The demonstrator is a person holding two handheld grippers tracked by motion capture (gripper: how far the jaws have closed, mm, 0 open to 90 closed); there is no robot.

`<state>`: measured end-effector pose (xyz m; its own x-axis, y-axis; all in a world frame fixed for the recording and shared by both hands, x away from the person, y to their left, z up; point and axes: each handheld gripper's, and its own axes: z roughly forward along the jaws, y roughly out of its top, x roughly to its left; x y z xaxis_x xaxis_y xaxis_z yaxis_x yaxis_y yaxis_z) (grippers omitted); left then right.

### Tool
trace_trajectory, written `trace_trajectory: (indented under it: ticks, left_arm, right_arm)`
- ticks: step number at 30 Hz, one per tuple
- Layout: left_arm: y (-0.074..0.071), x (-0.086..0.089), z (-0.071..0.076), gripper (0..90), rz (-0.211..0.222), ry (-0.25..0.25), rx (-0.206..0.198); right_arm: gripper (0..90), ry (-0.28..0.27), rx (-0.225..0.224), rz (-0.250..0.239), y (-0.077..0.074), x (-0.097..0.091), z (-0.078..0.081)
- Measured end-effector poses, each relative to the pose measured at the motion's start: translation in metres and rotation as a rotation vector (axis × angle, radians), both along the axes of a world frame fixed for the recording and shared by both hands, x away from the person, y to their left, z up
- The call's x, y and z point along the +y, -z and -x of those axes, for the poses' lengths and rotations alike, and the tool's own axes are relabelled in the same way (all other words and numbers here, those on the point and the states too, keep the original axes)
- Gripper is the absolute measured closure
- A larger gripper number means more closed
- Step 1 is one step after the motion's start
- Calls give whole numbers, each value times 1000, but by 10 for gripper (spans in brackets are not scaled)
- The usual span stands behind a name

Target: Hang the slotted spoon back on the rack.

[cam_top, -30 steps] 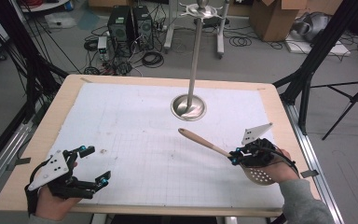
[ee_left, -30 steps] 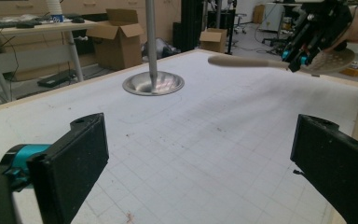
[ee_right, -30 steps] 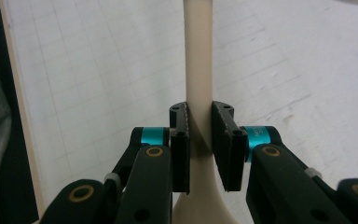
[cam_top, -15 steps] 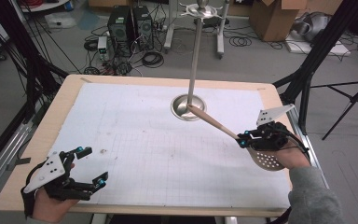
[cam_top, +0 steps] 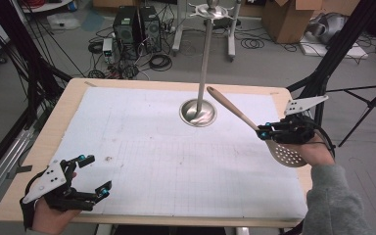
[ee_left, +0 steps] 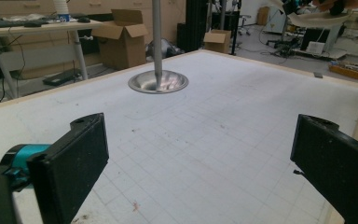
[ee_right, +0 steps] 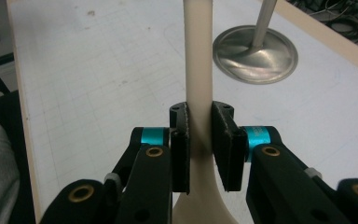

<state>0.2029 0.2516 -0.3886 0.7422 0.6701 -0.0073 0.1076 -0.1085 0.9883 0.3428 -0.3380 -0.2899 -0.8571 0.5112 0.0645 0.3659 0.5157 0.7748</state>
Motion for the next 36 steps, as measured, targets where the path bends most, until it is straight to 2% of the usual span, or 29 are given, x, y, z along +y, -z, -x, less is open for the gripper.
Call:
trace_trajectory:
  ticks: [4, 7, 12, 13, 21, 27, 36]
  left_arm:
    - [0, 1, -1, 45, 3, -4, 1]
    - [1, 2, -3, 45, 8, -8, 9]
    - [4, 2, -5, 45, 9, -9, 16]
    - [4, 3, -5, 45, 11, -12, 18]
    - [1, 11, -4, 45, 23, -30, 10]
    - [2, 13, -2, 45, 24, -32, 13]
    - [4, 17, 1, 45, 31, -30, 15]
  right_arm:
    - [788, 2, -6, -12, -8, -2, -2]
    - [788, -3, -28, -27, -23, -2, -2]
    - [788, -6, -42, -36, -36, -2, -3]
    - [788, 1, -55, -43, -44, -3, -5]
    - [788, 41, -85, -88, -66, -11, -13]
    - [789, 54, -104, -85, -79, -15, -20]
    - [788, 54, -124, -117, -90, -23, -31]
